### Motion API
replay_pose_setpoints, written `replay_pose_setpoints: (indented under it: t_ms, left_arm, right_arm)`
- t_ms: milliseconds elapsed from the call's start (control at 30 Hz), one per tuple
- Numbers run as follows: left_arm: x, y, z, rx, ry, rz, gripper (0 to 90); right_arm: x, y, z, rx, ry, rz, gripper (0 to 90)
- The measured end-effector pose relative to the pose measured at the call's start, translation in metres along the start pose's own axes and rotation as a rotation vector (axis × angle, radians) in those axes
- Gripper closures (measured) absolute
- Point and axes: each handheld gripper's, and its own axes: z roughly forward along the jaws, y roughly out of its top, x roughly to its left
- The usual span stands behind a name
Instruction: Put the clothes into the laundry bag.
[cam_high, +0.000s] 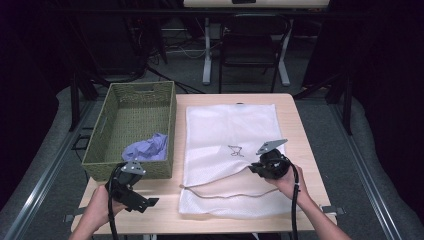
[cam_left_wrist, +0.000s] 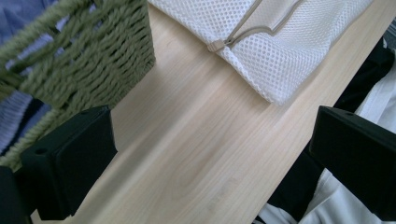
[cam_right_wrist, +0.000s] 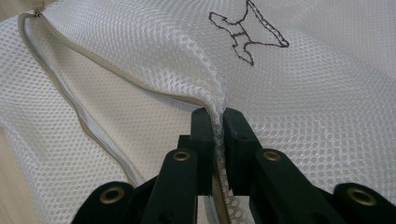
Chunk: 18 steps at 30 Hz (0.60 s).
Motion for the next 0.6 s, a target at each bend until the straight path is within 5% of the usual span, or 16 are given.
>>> replay_pose_setpoints:
  t_ms: [600]
  left_arm:
    - [0.029,0.039,-0.022,-0.014,0.055,0.008,0.2]
  right_arm:
    - [-0.001,-0.001,0.0,0.003,-0.004,-0.005,84.1]
